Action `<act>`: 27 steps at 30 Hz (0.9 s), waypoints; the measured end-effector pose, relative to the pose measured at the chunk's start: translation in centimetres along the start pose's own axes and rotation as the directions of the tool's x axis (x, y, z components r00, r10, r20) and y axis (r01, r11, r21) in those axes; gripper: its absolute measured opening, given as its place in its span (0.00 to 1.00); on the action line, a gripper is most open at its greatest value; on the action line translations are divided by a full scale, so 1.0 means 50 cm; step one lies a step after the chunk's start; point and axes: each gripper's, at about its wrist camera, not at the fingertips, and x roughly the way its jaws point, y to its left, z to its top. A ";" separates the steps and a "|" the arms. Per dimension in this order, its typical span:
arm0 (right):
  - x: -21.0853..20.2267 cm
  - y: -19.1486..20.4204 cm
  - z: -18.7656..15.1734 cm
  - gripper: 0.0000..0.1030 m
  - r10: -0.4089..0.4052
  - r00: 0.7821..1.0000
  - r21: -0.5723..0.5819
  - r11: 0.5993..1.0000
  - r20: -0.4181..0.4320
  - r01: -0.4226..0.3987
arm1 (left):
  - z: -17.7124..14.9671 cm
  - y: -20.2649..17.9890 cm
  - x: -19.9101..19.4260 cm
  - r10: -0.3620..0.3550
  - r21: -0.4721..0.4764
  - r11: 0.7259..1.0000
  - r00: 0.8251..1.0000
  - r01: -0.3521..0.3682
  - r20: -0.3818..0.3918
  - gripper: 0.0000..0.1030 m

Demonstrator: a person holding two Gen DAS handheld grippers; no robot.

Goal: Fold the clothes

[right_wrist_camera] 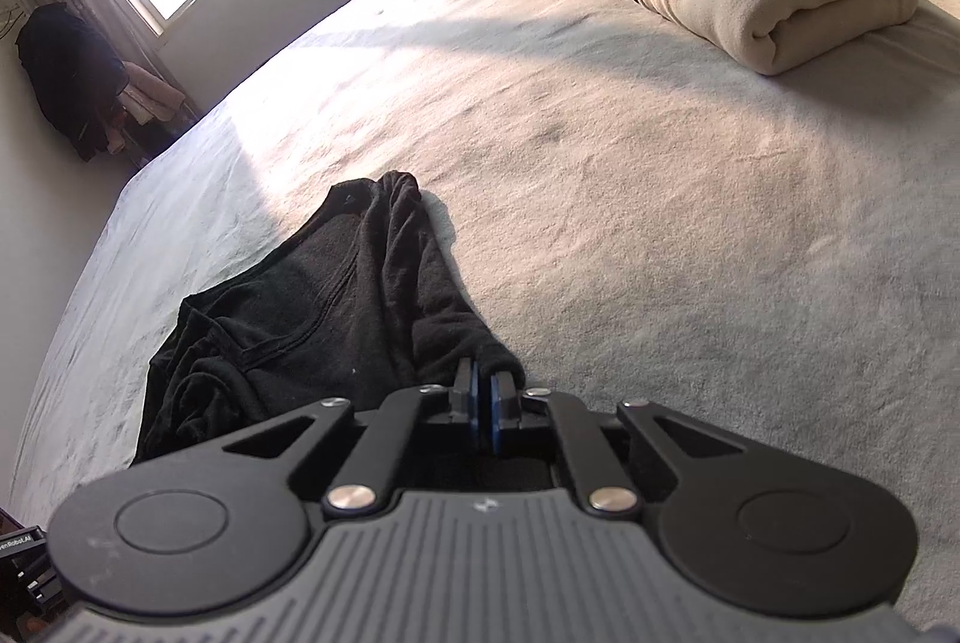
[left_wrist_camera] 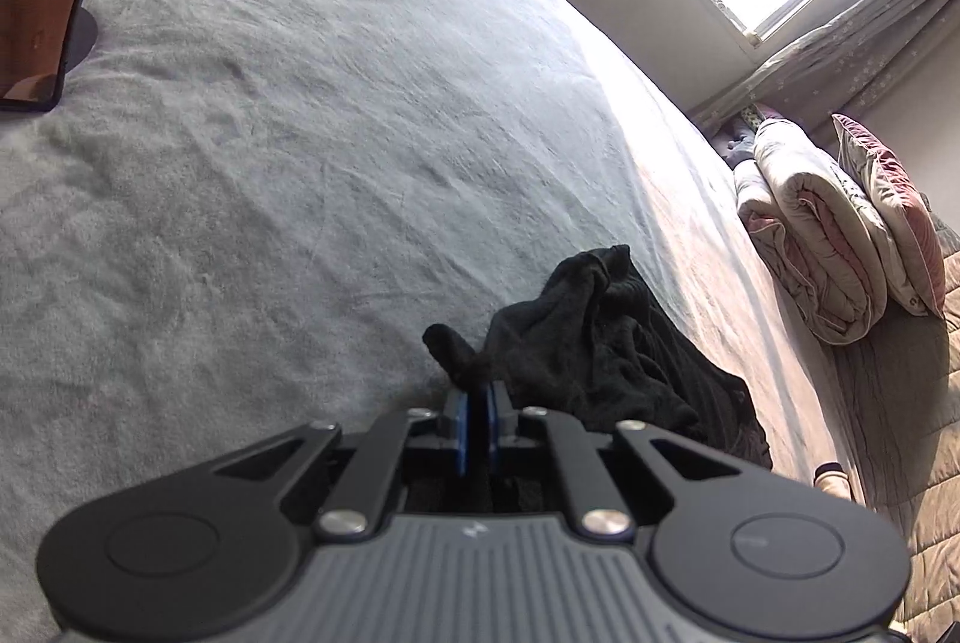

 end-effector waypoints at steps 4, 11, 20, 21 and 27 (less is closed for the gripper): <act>-0.010 -0.009 0.011 0.05 -0.027 0.999 0.007 1.000 0.027 0.027 | 0.008 0.007 -0.006 0.037 -0.009 0.999 0.999 -0.037 0.020 0.06; -0.021 -0.012 0.028 0.05 -0.076 0.995 -0.015 0.997 0.071 0.078 | 0.015 0.010 -0.006 0.071 -0.003 0.997 0.997 -0.071 0.026 0.06; -0.043 -0.038 0.064 0.05 -0.146 0.978 -0.029 0.988 0.151 0.151 | 0.033 0.013 -0.026 0.146 0.045 0.987 0.982 -0.153 0.123 0.03; -0.043 -0.040 0.068 0.05 -0.155 0.975 -0.041 0.986 0.159 0.163 | 0.038 0.011 -0.025 0.158 0.062 0.984 0.978 -0.167 0.137 0.03; -0.015 -0.062 0.105 0.04 -0.251 0.950 -0.107 0.956 0.188 0.274 | 0.083 0.012 0.003 0.175 0.063 0.981 0.976 -0.185 0.132 0.03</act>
